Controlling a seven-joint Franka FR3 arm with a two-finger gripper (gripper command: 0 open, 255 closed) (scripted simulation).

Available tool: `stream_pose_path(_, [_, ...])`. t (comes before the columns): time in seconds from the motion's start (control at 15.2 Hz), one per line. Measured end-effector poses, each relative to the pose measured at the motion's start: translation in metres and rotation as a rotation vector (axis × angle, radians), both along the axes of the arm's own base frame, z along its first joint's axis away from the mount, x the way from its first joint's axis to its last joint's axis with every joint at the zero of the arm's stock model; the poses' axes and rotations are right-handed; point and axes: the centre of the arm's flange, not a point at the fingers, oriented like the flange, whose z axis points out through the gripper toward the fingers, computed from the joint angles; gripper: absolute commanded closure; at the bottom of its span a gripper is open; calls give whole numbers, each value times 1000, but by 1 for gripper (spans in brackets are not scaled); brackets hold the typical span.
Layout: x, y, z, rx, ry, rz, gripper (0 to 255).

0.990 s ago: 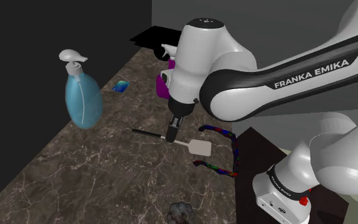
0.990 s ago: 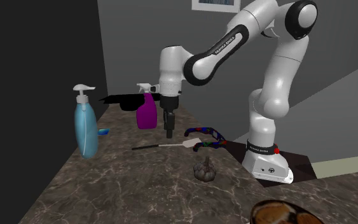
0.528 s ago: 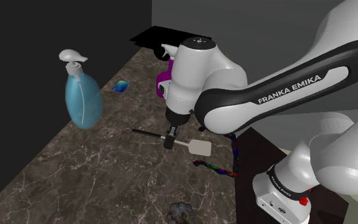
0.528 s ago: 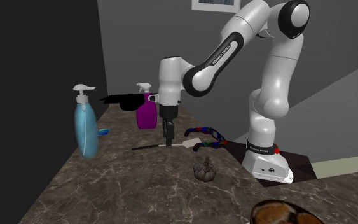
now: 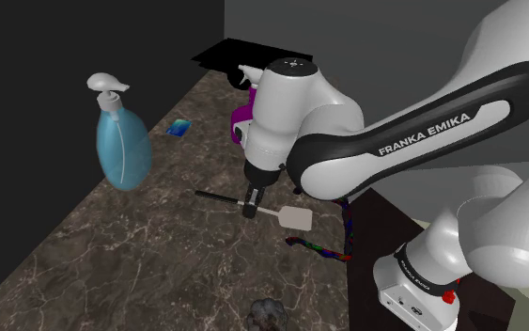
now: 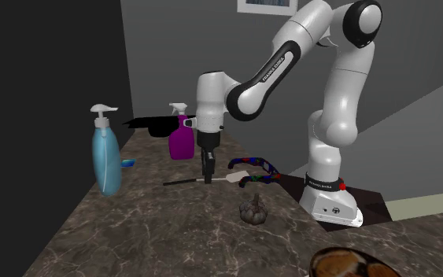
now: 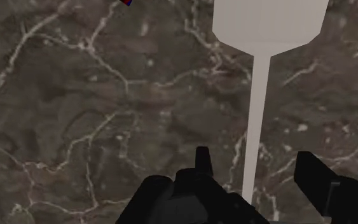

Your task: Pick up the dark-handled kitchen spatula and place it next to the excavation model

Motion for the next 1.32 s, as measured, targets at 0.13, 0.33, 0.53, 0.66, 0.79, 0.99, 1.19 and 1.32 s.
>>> stream_pose_path(0.13, [0, 0, 0, 0, 0, 0, 255])
stream_pose_path(0.33, [0, 0, 0, 0, 0, 0, 255])
stream_pose_path(0.53, [0, 0, 0, 0, 0, 0, 255])
stream_pose_path(0.66, [0, 0, 2, 0, 0, 0, 255])
stream_pose_path(0.79, [0, 1, 10, 0, 0, 0, 255])
stream_pose_path(0.99, [0, 0, 26, 0, -1, 0, 255])
stream_pose_path(1.19, [0, 0, 42, 0, -1, 0, 255])
stream_pose_path(1.32, [0, 1, 53, 0, -1, 0, 255])
